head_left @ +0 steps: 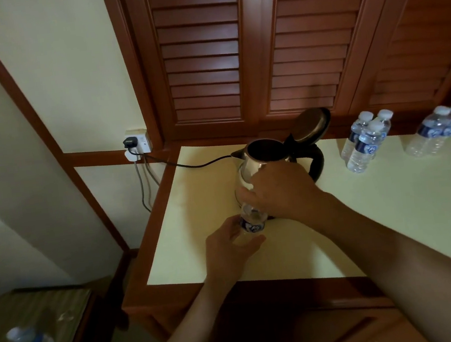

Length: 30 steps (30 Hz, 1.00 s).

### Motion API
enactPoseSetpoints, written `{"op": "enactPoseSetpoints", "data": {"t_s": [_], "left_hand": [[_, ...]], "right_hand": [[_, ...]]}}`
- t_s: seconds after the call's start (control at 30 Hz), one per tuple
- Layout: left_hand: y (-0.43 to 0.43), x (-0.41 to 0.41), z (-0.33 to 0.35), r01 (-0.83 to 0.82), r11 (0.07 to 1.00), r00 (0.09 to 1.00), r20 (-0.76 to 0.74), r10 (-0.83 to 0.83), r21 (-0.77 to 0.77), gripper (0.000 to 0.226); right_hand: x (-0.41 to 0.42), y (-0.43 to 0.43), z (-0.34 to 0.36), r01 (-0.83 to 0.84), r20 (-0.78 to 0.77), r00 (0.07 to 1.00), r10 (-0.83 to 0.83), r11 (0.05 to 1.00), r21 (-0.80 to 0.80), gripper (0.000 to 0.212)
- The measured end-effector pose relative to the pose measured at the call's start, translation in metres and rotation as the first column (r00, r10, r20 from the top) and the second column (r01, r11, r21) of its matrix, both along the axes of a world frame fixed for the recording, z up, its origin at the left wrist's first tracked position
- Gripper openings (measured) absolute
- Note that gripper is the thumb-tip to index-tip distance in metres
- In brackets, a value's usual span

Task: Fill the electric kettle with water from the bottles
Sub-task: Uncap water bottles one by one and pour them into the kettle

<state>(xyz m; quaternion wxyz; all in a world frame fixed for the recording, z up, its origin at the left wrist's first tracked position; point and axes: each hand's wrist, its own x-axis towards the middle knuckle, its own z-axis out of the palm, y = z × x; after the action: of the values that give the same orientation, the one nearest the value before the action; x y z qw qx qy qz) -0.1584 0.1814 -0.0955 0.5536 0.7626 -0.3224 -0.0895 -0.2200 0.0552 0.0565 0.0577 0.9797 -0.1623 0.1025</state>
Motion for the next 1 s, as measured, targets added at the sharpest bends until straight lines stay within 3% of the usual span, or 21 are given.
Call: {"op": "enactPoseSetpoints", "data": {"t_s": [0.13, 0.2, 0.3, 0.43, 0.53, 0.7, 0.8, 0.93, 1.0], "left_hand": [[-0.002, -0.001, -0.001, 0.031, 0.999, 1.0, -0.002, -0.031, 0.04, 0.059], [-0.004, -0.003, 0.002, 0.022, 1.0, 0.999, -0.026, -0.021, 0.018, 0.058], [-0.015, -0.015, 0.009, 0.008, 1.0, 0.999, -0.052, -0.009, -0.018, 0.059], [-0.047, -0.045, 0.019, 0.048, 0.997, 0.999, -0.016, -0.049, -0.065, 0.059], [-0.083, -0.069, 0.026, 0.102, 0.993, 0.995, 0.018, -0.101, -0.061, 0.063], [-0.151, -0.114, 0.031, 0.148, 0.989, 0.985, 0.089, -0.145, -0.023, 0.048], [-0.188, -0.138, 0.034, 0.238, 0.971, 0.954, 0.179, -0.24, 0.031, 0.062], [-0.234, -0.146, 0.028, 0.204, 0.938, 0.93, 0.245, -0.275, 0.279, 0.094], [-0.256, -0.137, 0.02, 0.139, 0.891, 0.926, 0.262, -0.271, 0.432, 0.1]], "right_hand": [[-0.006, -0.004, -0.005, 0.085, 0.039, 0.995, -0.087, 0.994, 0.068, 0.058], [-0.021, -0.011, -0.003, 0.059, 0.079, 0.994, -0.081, 0.966, 0.252, 0.064], [-0.057, -0.028, -0.008, 0.051, 0.114, 0.983, -0.141, 0.82, 0.571, 0.057], [-0.104, -0.055, -0.039, 0.008, 0.168, 0.968, -0.186, 0.693, 0.721, 0.057], [-0.13, -0.078, -0.06, -0.037, 0.257, 0.935, -0.245, 0.653, 0.756, 0.056], [-0.171, -0.132, -0.082, -0.035, 0.337, 0.878, -0.341, 0.654, 0.756, 0.047], [-0.198, -0.172, -0.091, -0.021, 0.372, 0.83, -0.416, 0.642, 0.766, 0.038], [-0.235, -0.231, -0.105, 0.025, 0.416, 0.744, -0.524, 0.643, 0.765, 0.052], [-0.251, -0.26, -0.112, 0.05, 0.429, 0.7, -0.571, 0.639, 0.768, 0.053]]}}
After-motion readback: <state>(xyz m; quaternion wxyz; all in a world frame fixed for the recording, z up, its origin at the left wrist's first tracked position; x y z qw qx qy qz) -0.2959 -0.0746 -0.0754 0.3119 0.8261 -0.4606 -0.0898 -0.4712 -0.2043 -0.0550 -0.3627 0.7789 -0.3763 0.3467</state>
